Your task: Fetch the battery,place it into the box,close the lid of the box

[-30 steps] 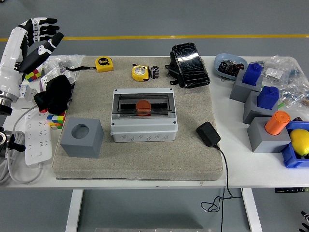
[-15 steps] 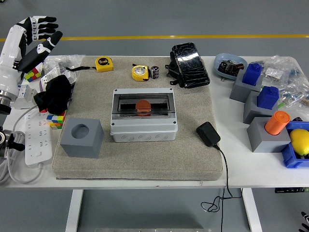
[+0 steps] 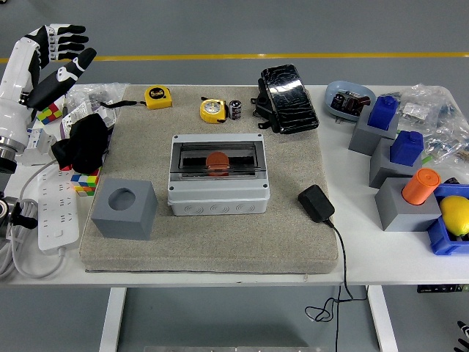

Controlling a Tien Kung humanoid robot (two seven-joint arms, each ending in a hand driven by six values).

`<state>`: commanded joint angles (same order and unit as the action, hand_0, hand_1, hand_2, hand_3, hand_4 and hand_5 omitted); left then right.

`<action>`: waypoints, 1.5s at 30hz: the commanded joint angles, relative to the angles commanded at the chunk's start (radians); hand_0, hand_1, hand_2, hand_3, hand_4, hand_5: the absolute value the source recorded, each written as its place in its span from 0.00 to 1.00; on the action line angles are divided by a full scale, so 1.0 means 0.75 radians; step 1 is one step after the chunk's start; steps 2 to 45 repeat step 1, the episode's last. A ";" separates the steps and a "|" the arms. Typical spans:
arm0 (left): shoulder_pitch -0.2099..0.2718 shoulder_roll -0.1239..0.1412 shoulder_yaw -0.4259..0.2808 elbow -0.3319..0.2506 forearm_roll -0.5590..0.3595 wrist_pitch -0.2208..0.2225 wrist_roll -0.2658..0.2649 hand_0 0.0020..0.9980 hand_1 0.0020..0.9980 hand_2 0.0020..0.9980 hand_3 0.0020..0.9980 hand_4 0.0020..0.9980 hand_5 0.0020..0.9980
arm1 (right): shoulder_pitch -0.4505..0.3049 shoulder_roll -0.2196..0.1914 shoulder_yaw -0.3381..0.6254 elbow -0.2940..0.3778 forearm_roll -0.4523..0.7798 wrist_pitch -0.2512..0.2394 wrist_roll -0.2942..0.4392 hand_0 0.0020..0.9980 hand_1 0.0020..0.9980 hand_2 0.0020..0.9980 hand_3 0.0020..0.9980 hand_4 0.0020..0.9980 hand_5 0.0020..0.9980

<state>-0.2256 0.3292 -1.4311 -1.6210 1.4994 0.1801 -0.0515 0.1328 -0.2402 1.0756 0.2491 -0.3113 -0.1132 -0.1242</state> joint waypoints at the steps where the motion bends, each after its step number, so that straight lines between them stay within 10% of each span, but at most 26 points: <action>1: 0.000 0.001 0.001 0.000 0.000 0.000 0.000 0.61 0.68 0.67 0.72 1.00 0.75 | -0.001 0.000 0.000 0.000 0.000 0.000 0.000 0.63 0.67 0.66 0.54 0.96 0.47; 45: 0.000 0.001 0.001 0.000 0.000 0.000 0.000 0.61 0.68 0.67 0.72 1.00 0.75 | -0.001 0.000 0.000 0.000 0.000 0.000 0.000 0.63 0.67 0.66 0.54 0.96 0.47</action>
